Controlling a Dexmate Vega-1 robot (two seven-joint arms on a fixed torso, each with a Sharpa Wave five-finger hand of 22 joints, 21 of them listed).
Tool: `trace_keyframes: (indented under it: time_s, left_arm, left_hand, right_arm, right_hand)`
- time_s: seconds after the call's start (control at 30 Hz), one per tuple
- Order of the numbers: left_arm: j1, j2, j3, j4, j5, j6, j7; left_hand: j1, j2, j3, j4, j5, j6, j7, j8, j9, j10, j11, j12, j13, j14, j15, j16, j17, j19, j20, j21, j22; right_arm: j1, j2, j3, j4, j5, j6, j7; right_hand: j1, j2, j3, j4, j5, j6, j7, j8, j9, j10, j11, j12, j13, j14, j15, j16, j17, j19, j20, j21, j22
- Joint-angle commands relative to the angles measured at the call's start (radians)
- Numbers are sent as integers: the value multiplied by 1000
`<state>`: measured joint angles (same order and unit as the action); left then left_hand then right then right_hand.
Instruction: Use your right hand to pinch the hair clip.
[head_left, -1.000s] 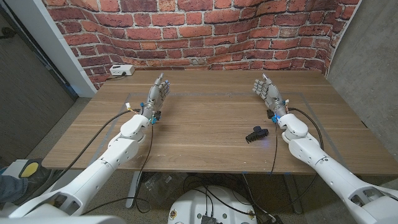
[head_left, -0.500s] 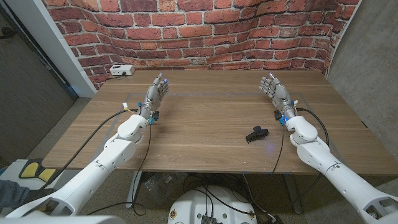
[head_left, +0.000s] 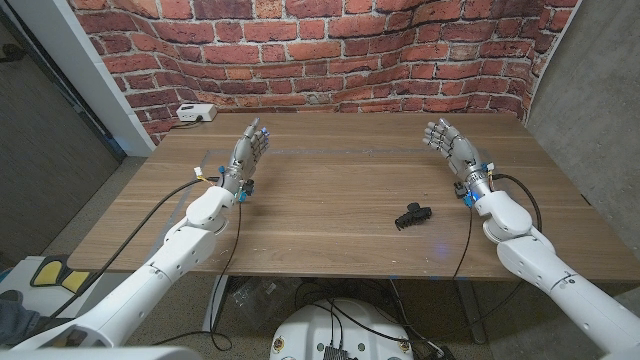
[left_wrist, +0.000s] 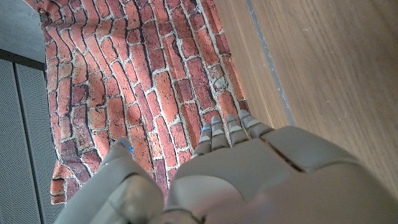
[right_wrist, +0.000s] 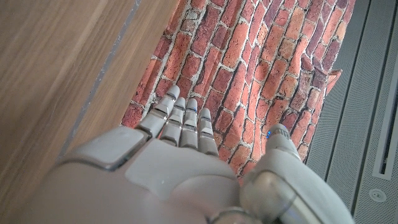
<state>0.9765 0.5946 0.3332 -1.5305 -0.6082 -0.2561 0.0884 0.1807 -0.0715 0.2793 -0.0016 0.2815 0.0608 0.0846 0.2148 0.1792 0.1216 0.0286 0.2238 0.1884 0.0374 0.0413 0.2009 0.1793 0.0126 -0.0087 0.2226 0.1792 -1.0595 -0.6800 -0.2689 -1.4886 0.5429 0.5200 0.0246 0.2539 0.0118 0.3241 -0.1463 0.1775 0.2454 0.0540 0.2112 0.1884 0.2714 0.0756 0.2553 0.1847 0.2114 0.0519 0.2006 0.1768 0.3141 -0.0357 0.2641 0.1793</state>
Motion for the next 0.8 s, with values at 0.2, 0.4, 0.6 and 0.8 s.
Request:
trace_keyframes:
  time_s: [0.2,0.4,0.6,0.8]
  left_arm:
    - [24,-1,-2,-37,16,1,34]
    - [25,9,-2,-53,24,17,40]
    - [11,5,6,-48,28,31,40]
    - [-6,-9,17,-35,33,28,36]
  left_hand:
    - [12,4,6,-2,-5,16,5,5,6,19,2,10,3,19,0,4,2,16,1,5,1]
    - [16,6,6,-3,-7,27,5,7,6,28,3,12,3,24,1,3,2,18,3,4,1]
    - [19,8,6,-4,-9,35,5,9,6,34,0,12,3,29,1,3,2,21,5,4,1]
    - [22,9,6,-5,-10,41,5,9,6,38,0,12,3,33,1,3,2,24,6,4,1]
  right_arm:
    - [-93,-53,54,-80,-30,78,17]
    - [-119,-64,66,-98,-46,93,16]
    - [-153,-83,80,-132,-80,89,2]
    - [-178,-97,93,-152,-107,98,-2]
  right_hand:
    - [27,-2,5,-8,2,45,-19,16,7,19,-15,6,1,22,-5,-2,3,22,-3,-1,3]
    - [34,-1,6,-9,2,36,-16,11,8,30,-21,8,1,27,-6,-2,3,27,-2,-2,3]
    - [46,6,12,-11,2,44,-10,12,8,41,-16,10,1,35,-5,-2,3,32,-3,-3,3]
    - [56,10,15,-13,2,49,-9,12,7,47,-19,10,1,39,-6,-3,3,39,-2,-2,3]
